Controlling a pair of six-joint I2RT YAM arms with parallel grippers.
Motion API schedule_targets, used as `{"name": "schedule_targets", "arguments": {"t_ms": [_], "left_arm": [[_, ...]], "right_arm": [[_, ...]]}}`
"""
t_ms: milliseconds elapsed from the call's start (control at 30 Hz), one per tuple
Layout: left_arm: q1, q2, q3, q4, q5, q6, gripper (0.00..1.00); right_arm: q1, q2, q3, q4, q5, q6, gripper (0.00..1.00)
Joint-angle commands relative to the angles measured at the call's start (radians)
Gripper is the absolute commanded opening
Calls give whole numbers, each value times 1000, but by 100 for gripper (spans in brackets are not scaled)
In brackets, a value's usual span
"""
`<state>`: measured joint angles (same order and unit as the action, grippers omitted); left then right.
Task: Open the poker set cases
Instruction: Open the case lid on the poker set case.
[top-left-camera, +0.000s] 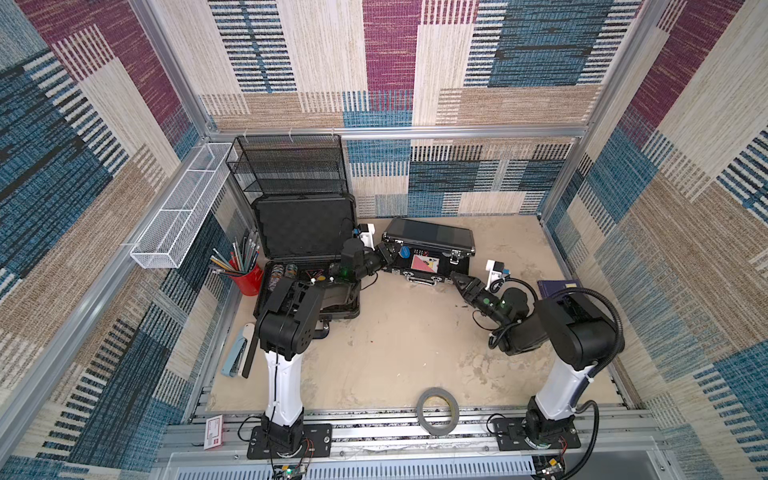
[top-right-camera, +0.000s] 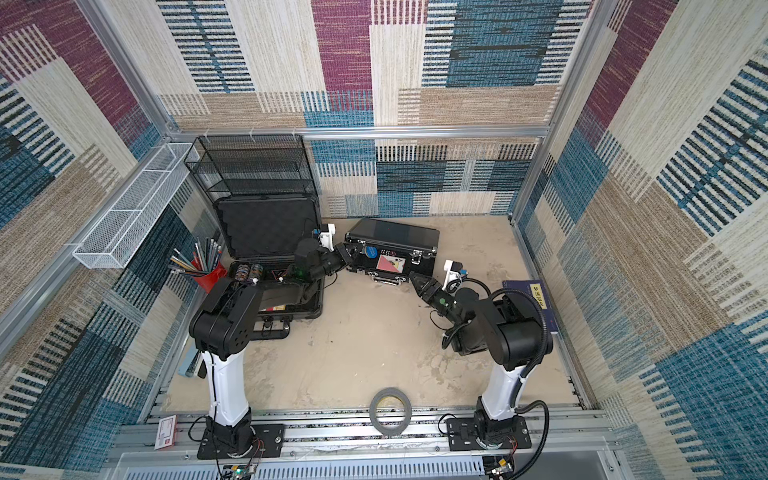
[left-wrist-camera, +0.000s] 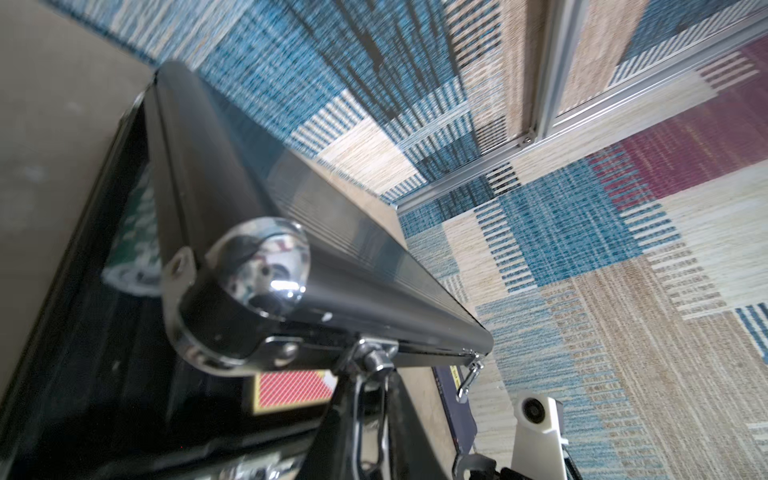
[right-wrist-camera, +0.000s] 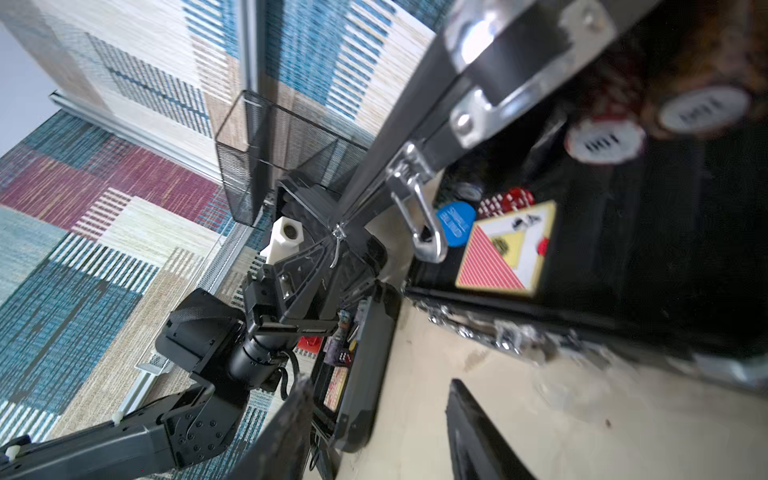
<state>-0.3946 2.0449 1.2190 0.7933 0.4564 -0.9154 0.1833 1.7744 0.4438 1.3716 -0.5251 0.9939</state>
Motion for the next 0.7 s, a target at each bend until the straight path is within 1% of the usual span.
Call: {"name": "schedule_targets", "arguments": {"t_ms": [0,67,200,367,500,600,667], "left_arm": [[-3,25,106,-56,70,79,18],[-2,54,183,-99,79,97,18],[-4,141,354,-172,107,124,18],[-1,258,581,-325,155,175,18],[-3,339,755,-440,164,223,19],[-2,400,879,-513,163,251,19],[-1,437,950,-550,162,267,21]], "right_arm": [[-1,-62,56,-172,-17,-149,54],[-1,-97,100,-318,0,-235,54],[-2,-123,256,-714,61,-469,55],[-1,-67,462,-1120,130,-763,56],[1,-10,572,-1306,145,-969,57],[6,65,661,-1400,191,-1062,57],[16,121,724,-1453,249,-1115,57]]}}
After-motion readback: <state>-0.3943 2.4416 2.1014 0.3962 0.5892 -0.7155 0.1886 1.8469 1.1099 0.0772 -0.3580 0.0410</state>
